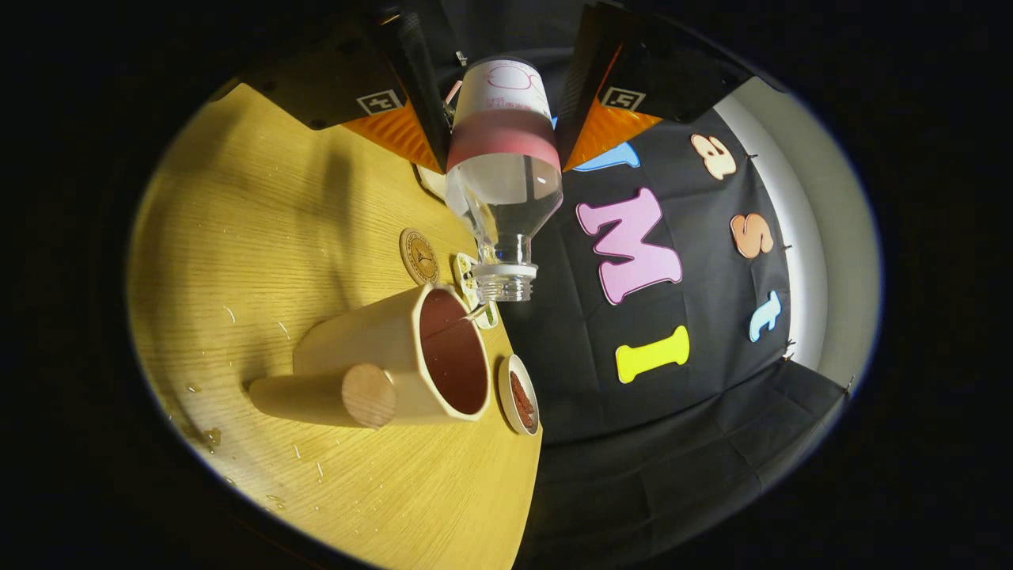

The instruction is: Take the bottle from table, then pour the juice into the cup, finally place the bottle on the coaster

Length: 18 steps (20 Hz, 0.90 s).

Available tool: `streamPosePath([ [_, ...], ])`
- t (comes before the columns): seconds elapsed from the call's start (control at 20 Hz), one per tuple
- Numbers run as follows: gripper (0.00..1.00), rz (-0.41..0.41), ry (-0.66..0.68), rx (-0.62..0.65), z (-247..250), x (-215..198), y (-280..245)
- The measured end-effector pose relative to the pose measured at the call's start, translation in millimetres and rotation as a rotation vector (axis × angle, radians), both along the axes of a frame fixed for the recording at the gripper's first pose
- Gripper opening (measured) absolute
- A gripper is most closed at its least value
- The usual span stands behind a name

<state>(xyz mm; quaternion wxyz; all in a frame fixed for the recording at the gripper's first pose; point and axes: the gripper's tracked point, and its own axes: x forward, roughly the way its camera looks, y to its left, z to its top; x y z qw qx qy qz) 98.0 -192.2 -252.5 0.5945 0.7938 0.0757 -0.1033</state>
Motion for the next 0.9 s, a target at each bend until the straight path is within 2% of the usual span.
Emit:
streamPosePath([
  [0.9,0.75,-0.024,0.000,0.088,14.1,-6.1,-10.0],
])
